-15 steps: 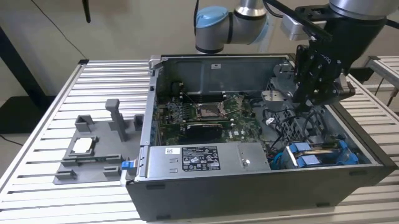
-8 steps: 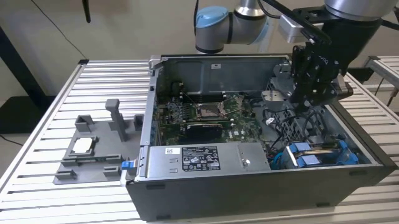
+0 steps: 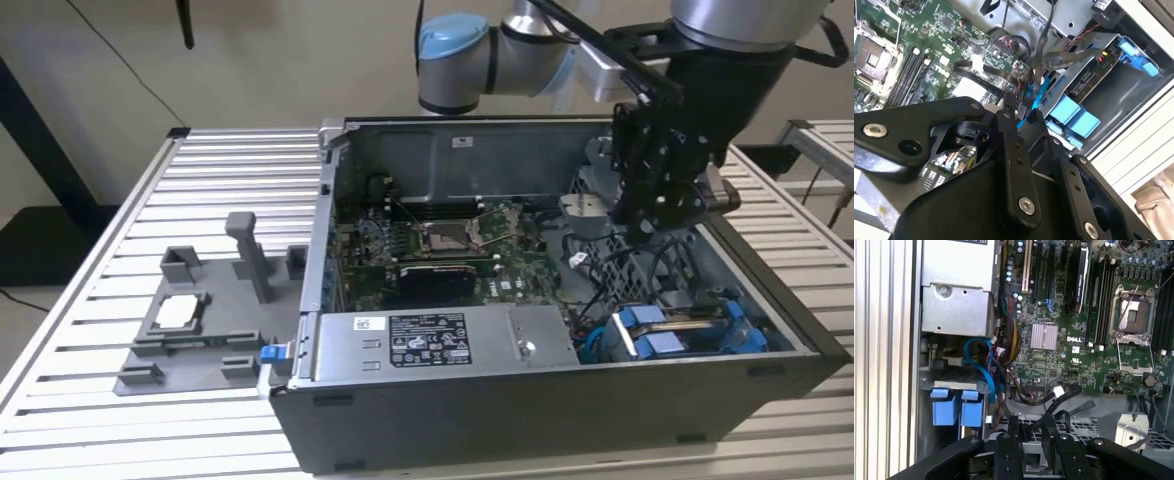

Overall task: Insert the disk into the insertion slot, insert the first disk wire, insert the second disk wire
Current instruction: 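Insert the second disk wire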

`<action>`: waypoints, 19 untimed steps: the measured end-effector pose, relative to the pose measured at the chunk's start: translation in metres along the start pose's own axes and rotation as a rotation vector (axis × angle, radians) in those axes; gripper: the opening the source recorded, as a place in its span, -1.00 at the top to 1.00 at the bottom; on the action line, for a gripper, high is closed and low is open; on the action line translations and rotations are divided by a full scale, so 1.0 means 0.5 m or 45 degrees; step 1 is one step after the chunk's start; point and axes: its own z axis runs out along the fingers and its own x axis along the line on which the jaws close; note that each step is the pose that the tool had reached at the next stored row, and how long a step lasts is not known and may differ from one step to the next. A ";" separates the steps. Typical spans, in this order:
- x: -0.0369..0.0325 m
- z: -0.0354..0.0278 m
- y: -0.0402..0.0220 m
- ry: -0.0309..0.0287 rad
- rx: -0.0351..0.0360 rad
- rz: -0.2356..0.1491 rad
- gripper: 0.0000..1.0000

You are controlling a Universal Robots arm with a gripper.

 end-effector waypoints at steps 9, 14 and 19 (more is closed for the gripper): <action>-0.001 0.009 0.025 0.0226 0.1195 -0.049 0.34; -0.002 0.009 0.036 0.0255 0.1259 -0.054 0.34; -0.002 0.009 0.041 0.0289 0.1344 -0.060 0.53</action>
